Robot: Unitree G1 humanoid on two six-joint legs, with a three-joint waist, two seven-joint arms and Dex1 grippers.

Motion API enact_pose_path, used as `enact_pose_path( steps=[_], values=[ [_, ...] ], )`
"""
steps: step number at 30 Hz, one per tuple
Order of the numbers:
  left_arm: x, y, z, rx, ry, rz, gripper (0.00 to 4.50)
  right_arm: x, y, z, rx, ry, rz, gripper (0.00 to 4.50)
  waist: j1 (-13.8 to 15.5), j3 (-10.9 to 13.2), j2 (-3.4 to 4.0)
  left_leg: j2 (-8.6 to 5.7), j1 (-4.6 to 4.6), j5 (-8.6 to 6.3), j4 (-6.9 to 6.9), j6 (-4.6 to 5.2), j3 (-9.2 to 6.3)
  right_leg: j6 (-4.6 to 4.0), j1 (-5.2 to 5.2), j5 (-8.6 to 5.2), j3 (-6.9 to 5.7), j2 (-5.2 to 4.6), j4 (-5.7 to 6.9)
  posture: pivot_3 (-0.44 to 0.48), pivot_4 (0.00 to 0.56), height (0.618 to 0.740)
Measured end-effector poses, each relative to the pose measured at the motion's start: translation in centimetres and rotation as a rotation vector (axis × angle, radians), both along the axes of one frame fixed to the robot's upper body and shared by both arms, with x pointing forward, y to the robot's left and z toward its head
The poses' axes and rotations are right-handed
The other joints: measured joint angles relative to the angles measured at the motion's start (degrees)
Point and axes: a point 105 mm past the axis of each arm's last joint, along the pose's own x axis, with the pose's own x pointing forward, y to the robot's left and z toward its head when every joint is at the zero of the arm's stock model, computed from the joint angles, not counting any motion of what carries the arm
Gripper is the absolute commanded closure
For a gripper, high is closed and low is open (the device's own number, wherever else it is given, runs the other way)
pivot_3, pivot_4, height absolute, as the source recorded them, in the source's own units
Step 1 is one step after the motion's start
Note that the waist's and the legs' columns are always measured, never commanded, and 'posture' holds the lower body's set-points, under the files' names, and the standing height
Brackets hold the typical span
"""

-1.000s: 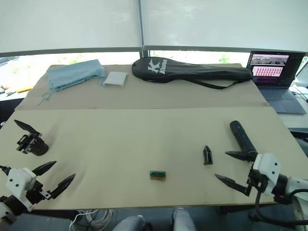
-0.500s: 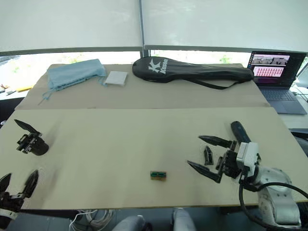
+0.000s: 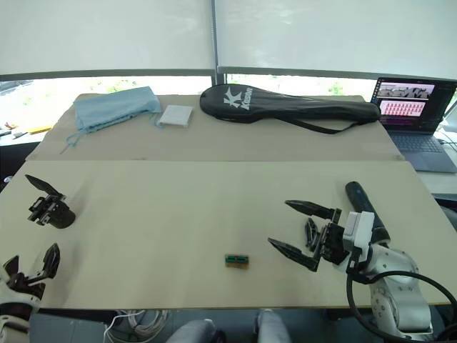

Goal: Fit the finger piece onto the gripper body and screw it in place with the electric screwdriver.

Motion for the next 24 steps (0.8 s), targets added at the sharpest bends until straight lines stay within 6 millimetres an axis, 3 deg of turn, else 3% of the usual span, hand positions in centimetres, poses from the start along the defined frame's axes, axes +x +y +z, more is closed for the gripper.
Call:
enact_pose_path(
  steps=[9,24],
  values=[
    [3.7,1.0,-1.8,0.036,0.093,0.018,0.00,0.1,-0.1,0.0,-0.016,-0.025,-0.013,0.02,-0.5,0.0,0.03,-0.03,0.04,0.01,-0.01,-0.03,0.01,-0.02,-0.02,0.02,-0.11,0.01,0.03,0.000,0.150,0.740],
    [8.4,1.2,-2.3,0.071,0.063,-0.038,0.00,-0.2,-0.7,-0.7,-0.024,-0.001,-0.058,0.02,0.2,-0.1,0.29,-0.08,0.08,0.07,0.01,-0.13,0.00,-0.03,0.01,0.03,-0.11,-0.04,0.13,0.000,0.150,0.740]
  ],
)
